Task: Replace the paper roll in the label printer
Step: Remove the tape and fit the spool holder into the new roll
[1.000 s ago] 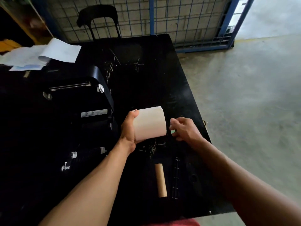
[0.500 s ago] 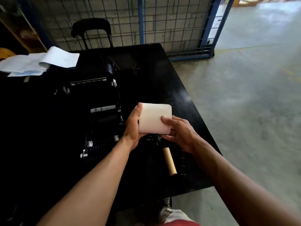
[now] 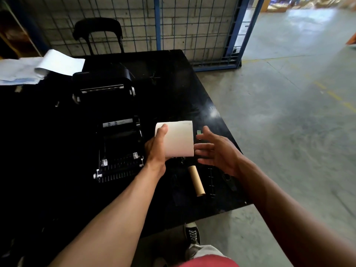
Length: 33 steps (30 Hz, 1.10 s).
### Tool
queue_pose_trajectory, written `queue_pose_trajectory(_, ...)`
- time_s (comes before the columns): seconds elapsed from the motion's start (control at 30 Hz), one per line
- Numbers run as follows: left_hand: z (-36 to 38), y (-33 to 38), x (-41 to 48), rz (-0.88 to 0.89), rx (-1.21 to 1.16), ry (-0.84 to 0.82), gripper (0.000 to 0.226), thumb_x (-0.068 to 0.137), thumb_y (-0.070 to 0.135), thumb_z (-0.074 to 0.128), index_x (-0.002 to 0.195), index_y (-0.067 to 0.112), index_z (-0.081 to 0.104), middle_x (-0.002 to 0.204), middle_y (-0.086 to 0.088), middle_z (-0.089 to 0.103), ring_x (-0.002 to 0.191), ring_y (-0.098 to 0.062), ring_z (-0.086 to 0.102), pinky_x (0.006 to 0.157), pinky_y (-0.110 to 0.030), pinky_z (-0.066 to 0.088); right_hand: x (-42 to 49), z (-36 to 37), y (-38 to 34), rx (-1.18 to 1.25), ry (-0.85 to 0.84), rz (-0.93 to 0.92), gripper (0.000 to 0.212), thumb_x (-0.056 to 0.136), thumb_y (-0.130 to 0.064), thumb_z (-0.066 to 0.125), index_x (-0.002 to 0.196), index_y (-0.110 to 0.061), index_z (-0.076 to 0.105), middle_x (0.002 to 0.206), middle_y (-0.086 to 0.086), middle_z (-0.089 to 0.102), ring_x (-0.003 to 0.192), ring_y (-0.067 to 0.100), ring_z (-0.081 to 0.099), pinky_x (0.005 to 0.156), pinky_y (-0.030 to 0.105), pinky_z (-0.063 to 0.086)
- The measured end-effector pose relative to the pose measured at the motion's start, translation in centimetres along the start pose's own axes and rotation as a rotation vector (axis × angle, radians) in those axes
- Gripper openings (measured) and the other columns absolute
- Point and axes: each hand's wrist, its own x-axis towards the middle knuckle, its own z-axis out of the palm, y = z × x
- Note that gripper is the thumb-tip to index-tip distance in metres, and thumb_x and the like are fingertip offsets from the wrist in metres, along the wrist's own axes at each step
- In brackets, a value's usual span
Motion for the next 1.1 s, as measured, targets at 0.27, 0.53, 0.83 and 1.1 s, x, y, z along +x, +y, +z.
queue_pose_trajectory(0.27,1.4,-0.5,2.2,-0.068,-0.062,0.103,0.047,0.068,0.061,0.065,0.086,0.019,0.072,0.087,-0.007,0.074,0.08,-0.027,0.073,0.073,-0.048,0.058,5.2,-3.8,5.8,-0.815,0.335,0.09,0.026,0.089,-0.031,0.073,0.105,-0.012,0.065,0.108,0.016,0.072,0.098,0.035,0.069,0.084,0.041,0.056)
queue_pose_trajectory(0.53,2.6,-0.5,4.6,-0.063,-0.037,0.085,0.03,0.079,0.054,0.061,0.079,0.027,0.074,0.084,-0.003,0.074,0.079,-0.025,0.071,0.068,-0.042,0.054,8.4,-3.6,7.7,-1.034,0.225,0.096,0.034,0.085,-0.031,0.07,0.111,-0.011,0.058,0.112,0.016,0.067,0.102,0.036,0.064,0.075,0.035,0.047)
queue_pose_trajectory(0.83,3.3,0.6,5.6,-0.137,-0.081,0.078,0.032,0.08,0.054,0.058,0.085,0.025,0.071,0.081,-0.003,0.073,0.08,-0.028,0.07,0.078,-0.047,0.054,10.0,-5.8,1.0,-0.411,0.548,0.03,0.022,0.079,-0.026,0.075,0.099,-0.016,0.074,0.099,0.018,0.076,0.093,0.038,0.074,0.09,0.051,0.06)
queue_pose_trajectory(1.1,3.2,1.5,4.2,-0.148,-0.102,0.095,0.035,0.08,0.057,0.058,0.088,0.025,0.068,0.071,0.001,0.074,0.073,-0.022,0.071,0.067,-0.038,0.058,7.0,-5.1,-5.6,0.25,0.797,-0.209,0.013,0.079,-0.02,0.076,0.08,-0.023,0.063,0.099,0.021,0.074,0.091,0.037,0.073,0.086,0.049,0.061)
